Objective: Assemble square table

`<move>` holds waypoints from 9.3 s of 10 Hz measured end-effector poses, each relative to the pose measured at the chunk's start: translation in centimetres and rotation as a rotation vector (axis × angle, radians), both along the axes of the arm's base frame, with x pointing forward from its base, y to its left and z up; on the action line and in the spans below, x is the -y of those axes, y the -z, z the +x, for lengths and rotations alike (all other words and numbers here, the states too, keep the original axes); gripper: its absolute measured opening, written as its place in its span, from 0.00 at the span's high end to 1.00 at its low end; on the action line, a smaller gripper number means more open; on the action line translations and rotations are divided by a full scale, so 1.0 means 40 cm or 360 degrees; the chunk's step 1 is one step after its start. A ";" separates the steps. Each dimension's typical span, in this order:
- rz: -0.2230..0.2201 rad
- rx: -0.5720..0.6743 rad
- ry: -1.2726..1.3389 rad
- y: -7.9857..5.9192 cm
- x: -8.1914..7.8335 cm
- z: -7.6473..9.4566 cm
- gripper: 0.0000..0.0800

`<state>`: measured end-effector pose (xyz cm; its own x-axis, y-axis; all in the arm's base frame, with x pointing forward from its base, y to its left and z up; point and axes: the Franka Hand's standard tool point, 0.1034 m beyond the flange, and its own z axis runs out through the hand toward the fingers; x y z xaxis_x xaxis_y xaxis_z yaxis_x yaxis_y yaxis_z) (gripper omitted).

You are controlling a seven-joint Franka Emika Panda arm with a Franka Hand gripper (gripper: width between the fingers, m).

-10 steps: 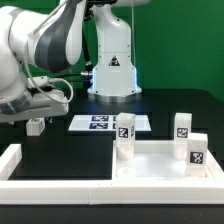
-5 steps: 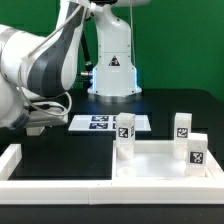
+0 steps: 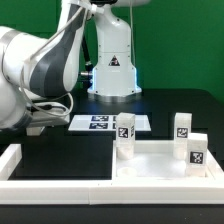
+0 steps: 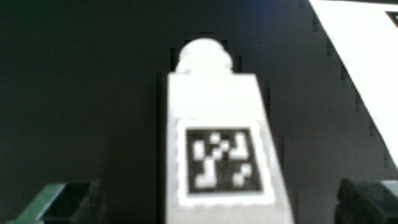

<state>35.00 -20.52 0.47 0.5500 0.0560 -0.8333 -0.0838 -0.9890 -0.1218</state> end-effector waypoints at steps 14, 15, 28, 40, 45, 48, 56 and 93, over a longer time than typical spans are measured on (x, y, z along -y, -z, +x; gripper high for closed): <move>0.0035 0.0068 -0.0025 -0.132 -0.026 0.084 0.64; 0.0045 0.0055 -0.0012 -0.156 -0.024 0.081 0.64; -0.0183 0.1418 0.0022 -0.259 -0.105 0.323 0.64; -0.0428 0.2135 0.0208 -0.294 -0.352 0.512 0.64; -0.0416 0.2163 0.0456 -0.280 -0.541 0.648 0.64; -0.0417 0.2160 0.0455 -0.277 -0.540 0.646 0.64; -0.0479 0.2325 0.0455 -0.243 -0.527 0.671 0.64; -0.0389 0.1339 0.0599 -0.178 -0.517 0.694 0.45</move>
Offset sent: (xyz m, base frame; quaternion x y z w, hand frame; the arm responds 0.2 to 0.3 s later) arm 0.0000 0.0000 0.0000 0.0000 0.0000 0.0000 1.0000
